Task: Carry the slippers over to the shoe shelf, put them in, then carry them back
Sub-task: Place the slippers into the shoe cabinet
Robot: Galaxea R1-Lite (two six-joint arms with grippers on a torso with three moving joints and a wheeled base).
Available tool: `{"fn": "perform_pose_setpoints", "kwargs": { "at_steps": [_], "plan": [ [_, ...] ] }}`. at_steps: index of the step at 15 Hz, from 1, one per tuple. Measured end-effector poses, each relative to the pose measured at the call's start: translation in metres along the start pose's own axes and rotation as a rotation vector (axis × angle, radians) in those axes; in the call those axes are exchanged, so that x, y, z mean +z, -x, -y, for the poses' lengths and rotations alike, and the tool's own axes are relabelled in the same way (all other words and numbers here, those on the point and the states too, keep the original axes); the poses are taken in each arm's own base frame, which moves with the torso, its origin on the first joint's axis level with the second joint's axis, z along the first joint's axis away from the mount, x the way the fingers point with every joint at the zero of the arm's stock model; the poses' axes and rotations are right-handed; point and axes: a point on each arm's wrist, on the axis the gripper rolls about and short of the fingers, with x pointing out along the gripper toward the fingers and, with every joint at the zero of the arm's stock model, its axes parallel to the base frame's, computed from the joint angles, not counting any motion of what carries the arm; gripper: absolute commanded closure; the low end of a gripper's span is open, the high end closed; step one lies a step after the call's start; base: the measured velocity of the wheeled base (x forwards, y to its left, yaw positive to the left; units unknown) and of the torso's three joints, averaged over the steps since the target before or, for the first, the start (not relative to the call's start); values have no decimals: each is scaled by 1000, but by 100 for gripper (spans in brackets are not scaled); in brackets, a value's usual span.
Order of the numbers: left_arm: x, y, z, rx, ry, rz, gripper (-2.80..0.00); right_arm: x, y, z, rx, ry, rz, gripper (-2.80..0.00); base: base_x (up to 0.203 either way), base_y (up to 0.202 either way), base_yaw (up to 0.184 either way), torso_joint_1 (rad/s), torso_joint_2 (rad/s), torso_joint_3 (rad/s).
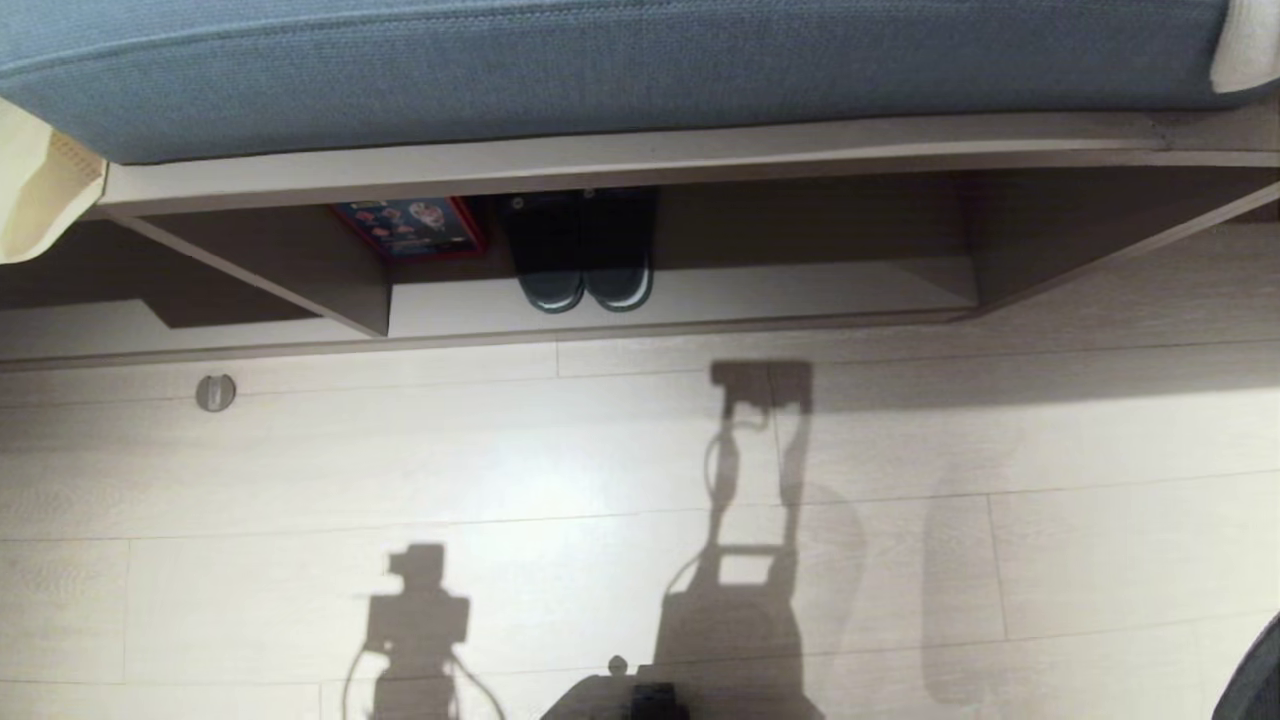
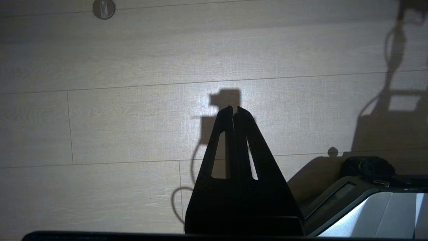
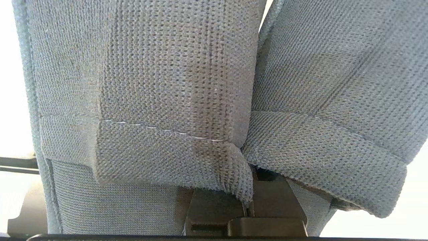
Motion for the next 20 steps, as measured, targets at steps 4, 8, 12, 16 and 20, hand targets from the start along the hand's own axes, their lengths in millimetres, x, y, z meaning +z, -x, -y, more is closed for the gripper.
{"fn": "perform_pose_setpoints", "kwargs": {
  "at_steps": [4, 8, 12, 16, 20],
  "plan": [
    [0, 0, 0, 0, -1, 0, 0, 0, 0, 0, 0, 0, -1, 0, 0, 0, 0, 1, 4, -198],
    [0, 0, 0, 0, 0, 0, 0, 0, 0, 0, 0, 0, -1, 0, 0, 0, 0, 3, 2, -198],
    [0, 0, 0, 1, -1, 0, 0, 0, 0, 0, 0, 0, -1, 0, 0, 0, 0, 3, 0, -192],
    [0, 0, 0, 0, -2, 0, 0, 0, 0, 0, 0, 0, 0, 0, 0, 0, 0, 0, 4, -195],
    [0, 0, 0, 0, -2, 0, 0, 0, 0, 0, 0, 1, -1, 0, 0, 0, 0, 1, 0, -199]
  ]
}}
